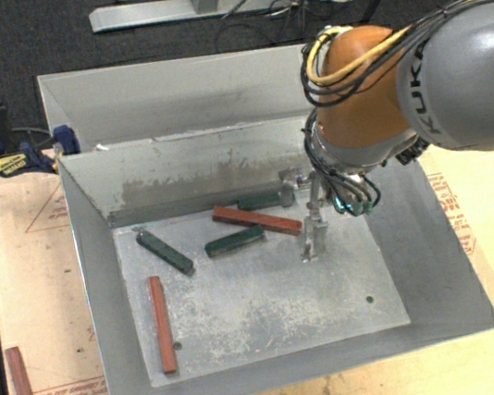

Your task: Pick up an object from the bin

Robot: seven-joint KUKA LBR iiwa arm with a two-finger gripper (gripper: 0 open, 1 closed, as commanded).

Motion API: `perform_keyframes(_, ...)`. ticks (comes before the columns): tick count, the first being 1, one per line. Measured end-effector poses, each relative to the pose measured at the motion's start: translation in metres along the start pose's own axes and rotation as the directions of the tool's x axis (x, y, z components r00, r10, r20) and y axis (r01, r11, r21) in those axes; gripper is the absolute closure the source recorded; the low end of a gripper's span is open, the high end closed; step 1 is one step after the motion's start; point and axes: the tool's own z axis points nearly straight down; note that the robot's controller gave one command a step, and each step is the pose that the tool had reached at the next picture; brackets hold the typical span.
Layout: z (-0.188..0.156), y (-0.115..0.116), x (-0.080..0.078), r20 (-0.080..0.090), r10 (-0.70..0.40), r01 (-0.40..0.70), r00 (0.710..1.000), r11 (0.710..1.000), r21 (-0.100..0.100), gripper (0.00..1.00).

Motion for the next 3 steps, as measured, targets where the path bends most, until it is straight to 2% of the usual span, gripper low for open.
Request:
perform_keyframes(1, 0.075, 0.079, -0.032, 0.004, 0.015, -0.015, 1.0, 1.0, -0.004, 0.0)
perform_keyframes(2, 0.07, 0.073, -0.034, 0.009, 0.021, -0.021, 1.0, 1.0, -0.001, 1.0)
perform_keyframes(3, -0.072, 0.044, -0.046, 0.019, 0.101, -0.101, 0.995, 0.995, -0.002, 1.0)
